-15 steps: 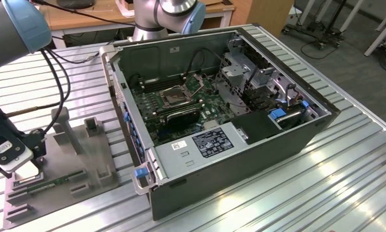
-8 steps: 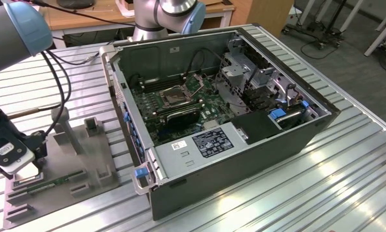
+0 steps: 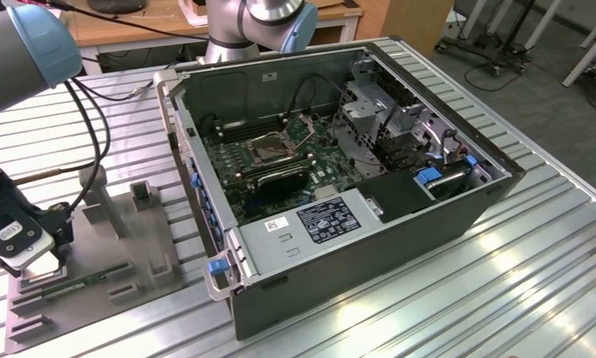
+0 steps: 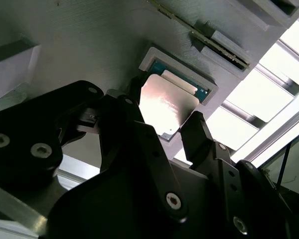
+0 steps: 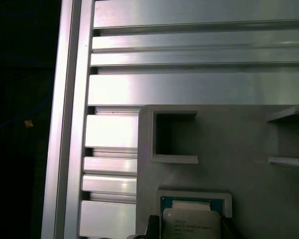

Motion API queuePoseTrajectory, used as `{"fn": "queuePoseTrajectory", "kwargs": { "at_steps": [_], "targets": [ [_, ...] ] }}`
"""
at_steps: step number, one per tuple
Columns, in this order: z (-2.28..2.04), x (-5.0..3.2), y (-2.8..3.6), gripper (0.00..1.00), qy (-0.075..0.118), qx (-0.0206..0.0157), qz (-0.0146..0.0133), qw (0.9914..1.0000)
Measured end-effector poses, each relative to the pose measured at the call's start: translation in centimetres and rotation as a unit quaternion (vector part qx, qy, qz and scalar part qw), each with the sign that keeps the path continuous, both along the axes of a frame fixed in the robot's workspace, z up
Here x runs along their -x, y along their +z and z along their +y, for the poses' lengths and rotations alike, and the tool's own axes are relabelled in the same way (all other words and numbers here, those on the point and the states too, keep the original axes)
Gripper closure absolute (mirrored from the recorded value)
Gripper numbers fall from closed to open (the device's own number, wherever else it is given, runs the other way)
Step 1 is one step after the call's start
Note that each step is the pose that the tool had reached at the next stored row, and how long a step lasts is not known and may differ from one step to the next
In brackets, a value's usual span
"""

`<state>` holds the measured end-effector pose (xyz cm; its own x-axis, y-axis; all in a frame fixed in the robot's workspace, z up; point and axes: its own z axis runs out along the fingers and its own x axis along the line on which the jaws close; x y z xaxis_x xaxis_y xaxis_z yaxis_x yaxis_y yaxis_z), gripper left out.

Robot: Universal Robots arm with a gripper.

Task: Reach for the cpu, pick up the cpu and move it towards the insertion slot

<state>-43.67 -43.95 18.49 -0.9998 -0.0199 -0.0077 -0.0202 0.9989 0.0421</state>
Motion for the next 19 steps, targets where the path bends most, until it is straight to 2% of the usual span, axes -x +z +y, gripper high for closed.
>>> {"fn": "queuePoseTrajectory", "kwargs": {
  "at_steps": [10, 13, 19],
  "targets": [
    [0.0, 0.0, -0.15, 0.41, 0.0, 0.0, 0.0, 1.0],
    [0.0, 0.0, -0.15, 0.46, 0.0, 0.0, 0.0, 1.0],
    [0.0, 0.0, -0.16, 0.46, 0.0, 0.0, 0.0, 1.0]
  ]
}}
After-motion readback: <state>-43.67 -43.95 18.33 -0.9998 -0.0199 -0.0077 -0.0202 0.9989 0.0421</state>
